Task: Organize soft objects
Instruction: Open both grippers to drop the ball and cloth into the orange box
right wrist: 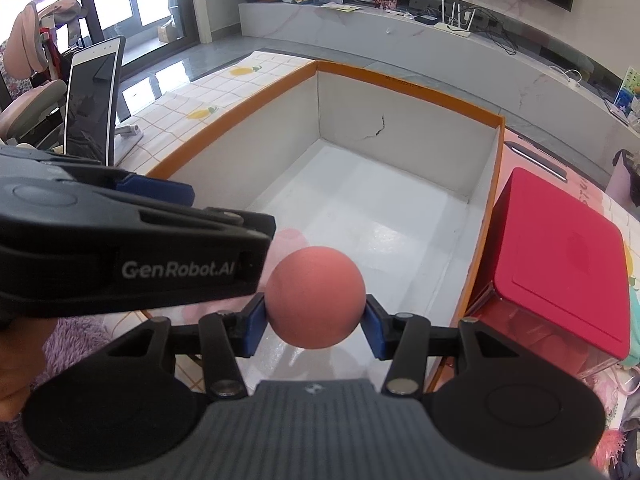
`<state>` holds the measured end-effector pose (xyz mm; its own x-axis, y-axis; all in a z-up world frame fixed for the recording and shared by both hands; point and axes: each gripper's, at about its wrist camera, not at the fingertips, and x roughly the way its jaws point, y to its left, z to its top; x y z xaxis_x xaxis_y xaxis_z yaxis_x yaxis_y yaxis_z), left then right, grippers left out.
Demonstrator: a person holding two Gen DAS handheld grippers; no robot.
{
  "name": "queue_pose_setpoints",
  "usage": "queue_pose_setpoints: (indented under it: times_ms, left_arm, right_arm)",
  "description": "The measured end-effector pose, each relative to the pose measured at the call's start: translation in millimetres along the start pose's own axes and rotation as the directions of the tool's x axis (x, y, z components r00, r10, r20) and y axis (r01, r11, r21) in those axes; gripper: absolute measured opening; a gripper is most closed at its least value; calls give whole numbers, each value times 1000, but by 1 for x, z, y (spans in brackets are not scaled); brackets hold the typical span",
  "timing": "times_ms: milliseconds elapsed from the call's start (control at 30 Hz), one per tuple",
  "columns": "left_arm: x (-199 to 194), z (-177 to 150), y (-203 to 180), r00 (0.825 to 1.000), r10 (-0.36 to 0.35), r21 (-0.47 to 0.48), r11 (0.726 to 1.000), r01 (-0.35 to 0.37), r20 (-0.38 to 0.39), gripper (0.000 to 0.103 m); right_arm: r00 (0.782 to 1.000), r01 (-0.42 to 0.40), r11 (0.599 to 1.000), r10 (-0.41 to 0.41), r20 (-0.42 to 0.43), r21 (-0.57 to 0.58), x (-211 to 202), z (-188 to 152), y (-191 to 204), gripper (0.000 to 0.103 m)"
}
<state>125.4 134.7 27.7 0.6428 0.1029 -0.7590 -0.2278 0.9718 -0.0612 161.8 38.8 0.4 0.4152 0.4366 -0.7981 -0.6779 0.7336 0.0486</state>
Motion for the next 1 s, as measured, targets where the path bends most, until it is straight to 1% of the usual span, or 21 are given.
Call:
queue_pose_setpoints:
  times_ms: [67, 200, 233, 267, 300, 367, 433, 533, 567, 600, 667, 800, 1000]
  left_arm:
    - [1, 0, 0, 1000, -5, 1, 1000, 5, 0, 73]
    - [1, -1, 0, 1000, 25, 7, 1000, -25, 9, 73]
    - [2, 0, 0, 999, 35, 7, 999, -35, 8, 73]
    - [2, 0, 1, 999, 47, 7, 999, -47, 6, 73]
    - [2, 0, 1, 998, 59, 6, 998, -59, 6, 73]
    - [3, 0, 2, 997, 78, 7, 997, -78, 4, 73]
    - [4, 0, 3, 996, 85, 8, 996, -85, 1, 73]
    - [3, 0, 3, 996, 84, 3, 996, -84, -2, 73]
    - [3, 0, 3, 996, 85, 3, 996, -85, -2, 73]
    - [2, 0, 4, 996, 87, 3, 996, -87, -2, 73]
    - [2, 0, 4, 996, 91, 4, 996, -91, -1, 73]
    - [-6, 1, 5, 993, 115, -8, 993, -115, 24, 73]
    - [-16, 2, 6, 994, 101, -44, 994, -100, 32, 73]
  right_arm:
    - [1000, 2, 1000, -2, 0, -1, 0, 0, 0, 50]
    - [1000, 13, 1000, -13, -9, -7, -1, 0, 3, 52]
    - [1000, 17, 1000, -17, -10, -3, -1, 0, 3, 55]
    - [1000, 19, 1000, -19, -7, 2, -2, 1, 2, 64]
    - [1000, 21, 1000, -21, -3, 8, -3, 1, 2, 71]
    - [1000, 4, 1000, -4, -1, 11, -6, 2, 3, 77]
    - [1000, -4, 1000, 4, 0, 15, -8, 2, 5, 80]
    - [1000, -10, 1000, 10, 13, 26, -12, 3, 9, 90]
    - [1000, -13, 999, 12, 18, 33, -13, 3, 9, 96]
    - [999, -20, 999, 19, 27, 46, -15, 3, 9, 98]
    - [999, -25, 998, 23, 29, 61, -16, 4, 9, 100]
    - [999, -19, 995, 16, 33, 95, -17, 2, 10, 100]
    - [998, 22, 991, -30, 58, 135, -19, 3, 10, 100]
